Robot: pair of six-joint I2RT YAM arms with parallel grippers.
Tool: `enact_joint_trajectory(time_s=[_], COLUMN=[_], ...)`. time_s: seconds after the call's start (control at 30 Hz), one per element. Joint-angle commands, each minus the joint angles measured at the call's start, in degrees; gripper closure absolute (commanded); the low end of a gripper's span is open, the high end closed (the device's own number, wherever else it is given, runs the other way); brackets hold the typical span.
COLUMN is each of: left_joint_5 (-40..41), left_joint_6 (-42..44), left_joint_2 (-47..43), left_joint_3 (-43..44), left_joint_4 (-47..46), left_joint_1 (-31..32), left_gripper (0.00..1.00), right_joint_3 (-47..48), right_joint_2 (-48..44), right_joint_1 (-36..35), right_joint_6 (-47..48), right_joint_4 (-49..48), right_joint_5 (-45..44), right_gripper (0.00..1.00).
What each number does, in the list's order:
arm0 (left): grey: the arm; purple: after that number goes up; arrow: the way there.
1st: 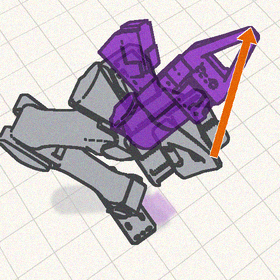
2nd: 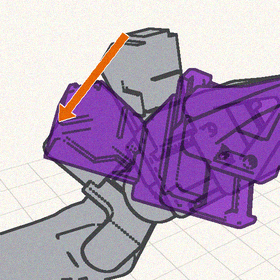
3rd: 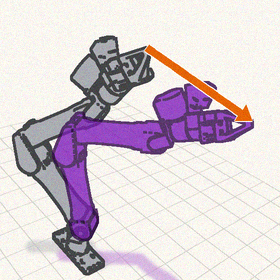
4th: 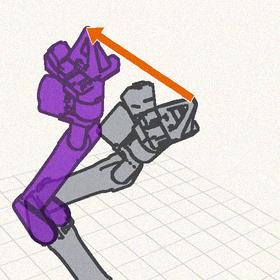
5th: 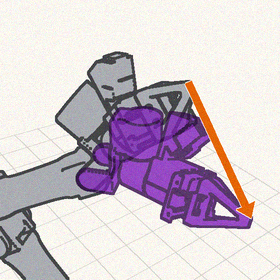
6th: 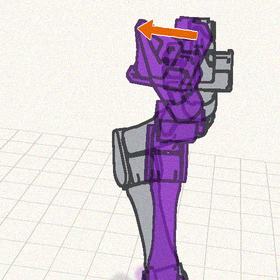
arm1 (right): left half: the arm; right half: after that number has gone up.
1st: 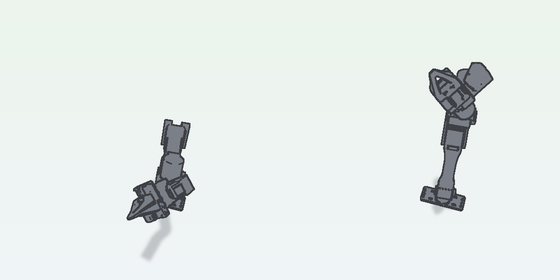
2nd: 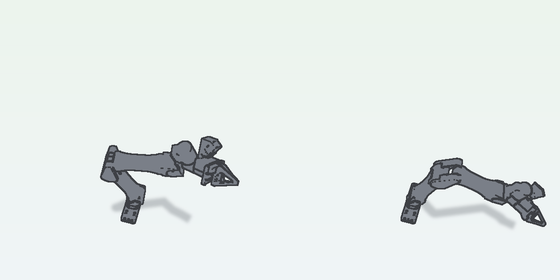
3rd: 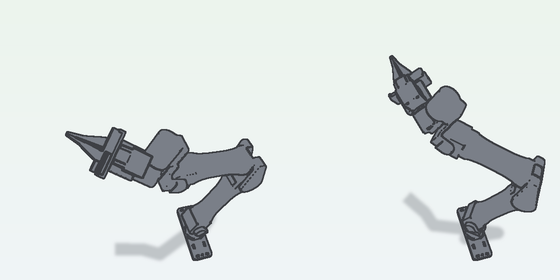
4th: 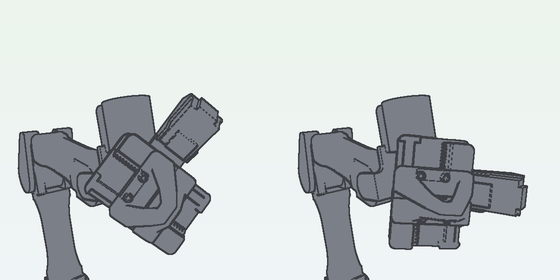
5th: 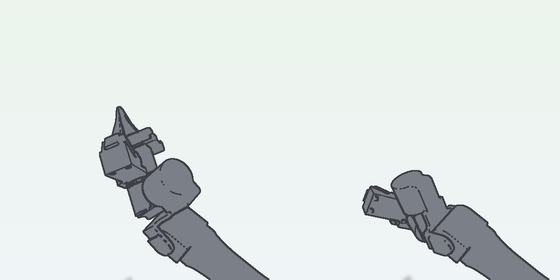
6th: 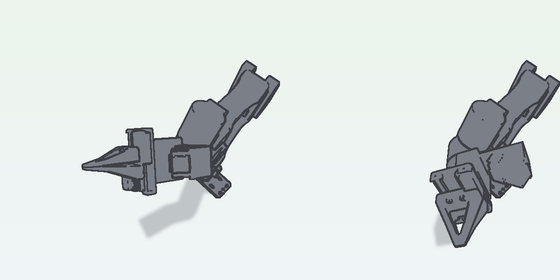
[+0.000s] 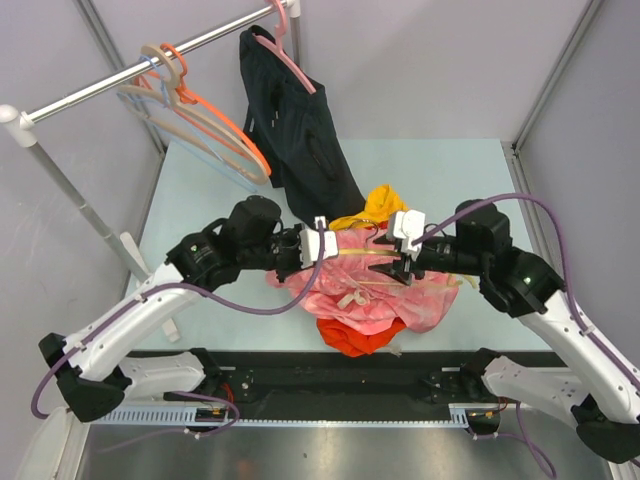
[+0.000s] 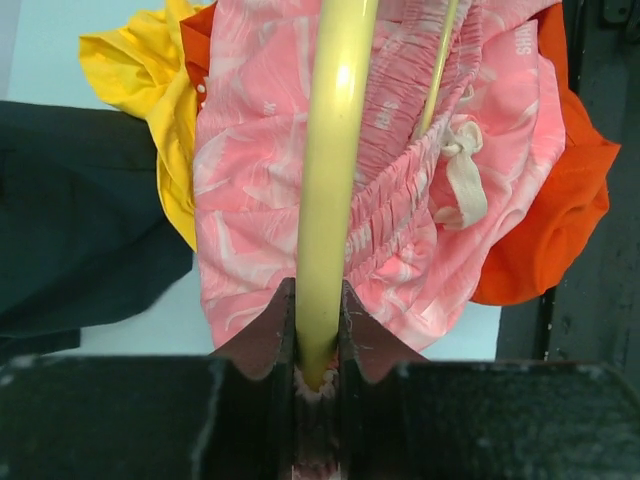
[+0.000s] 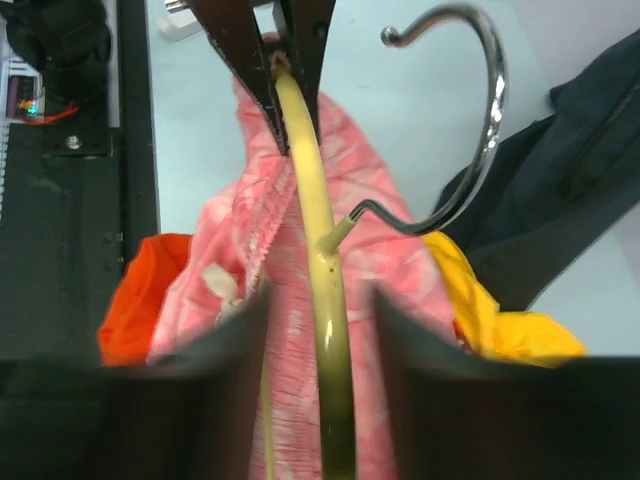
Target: Place the shorts on the hanger
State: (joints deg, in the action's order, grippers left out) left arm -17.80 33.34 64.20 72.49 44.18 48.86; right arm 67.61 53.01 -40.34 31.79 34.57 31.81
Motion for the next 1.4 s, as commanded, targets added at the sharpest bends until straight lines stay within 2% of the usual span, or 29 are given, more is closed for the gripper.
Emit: enact_joint_trajectory(time_s=[0.0, 0.07, 0.13, 0.27, 0.37, 0.5, 0.7, 0.8, 0.9, 1.03, 1.27, 1.37], left_joint_5=[-2.85, -2.85, -1.71, -1.27, -2.15, -2.41, -3.03, -3.29, -3.47, -4.08, -4.61, -4.96], left_joint_6=[-8.19, -9.69, -11.54, -14.27, -15.41, -16.55, -16.73, -16.64, -16.64, -16.29, -15.85, -15.68], left_joint_2=[-0.75, -0.4, 0.21, 2.76, 3.82, 4.52, 5.05, 4.7, 4.44, 4.09, 3.82, 3.82], left_joint_3=[1.33, 2.3, 3.09, 5.38, 5.74, 6.61, 7.4, 7.32, 7.14, 7.14, 7.23, 7.14], left_joint_4=[-4.72, -5.85, -6.74, -6.4, -6.74, -6.92, -5.78, -5.69, -5.6, -5.25, -5.34, -5.34], left_joint_1=[-3.33, -5.34, -6.58, -7.73, -7.99, -8.34, -8.7, -8.78, -8.87, -9.22, -9.66, -9.92], left_gripper=[1.0, 1.0, 1.0, 1.0, 1.0, 1.0, 1.0, 1.0, 1.0, 1.0, 1.0, 1.0], right_joint_3=[1.12, 1.12, 1.12, 0.85, -0.9, -5.11, -13.82, -16.19, -17.43, -17.69, -17.69, -17.69], right_joint_2=[-7.2, -9.76, -12.91, -16.44, -16.63, -14.17, -12.5, -11.71, -11.18, -12.23, -12.76, -12.41], right_joint_1=[0.08, 0.17, 2.18, 3.69, 3.69, 3.6, 3.25, 2.81, 2.98, 4.3, 11.05, 14.22], right_joint_6=[-7.17, -9.45, -9.64, -4.92, -3.14, -0.78, 1.96, 2.75, 3.28, 3.19, 6.44, 7.67], right_joint_4=[-2.95, 0.3, 3.04, 12.77, 15.35, 15.71, 8.25, 5.17, 2.79, 2.08, 4.46, 4.37], right_joint_5=[-5.43, -9.03, -9.05, -9.49, -10.8, -11.77, -13.0, -15.63, -18.18, -17.67, -12.66, -10.29], right_gripper=[0.29, 0.22, 0.23, 0.29, 0.35, 0.4, 0.28, 0.28, 0.35, 0.59, 0.74, 0.76])
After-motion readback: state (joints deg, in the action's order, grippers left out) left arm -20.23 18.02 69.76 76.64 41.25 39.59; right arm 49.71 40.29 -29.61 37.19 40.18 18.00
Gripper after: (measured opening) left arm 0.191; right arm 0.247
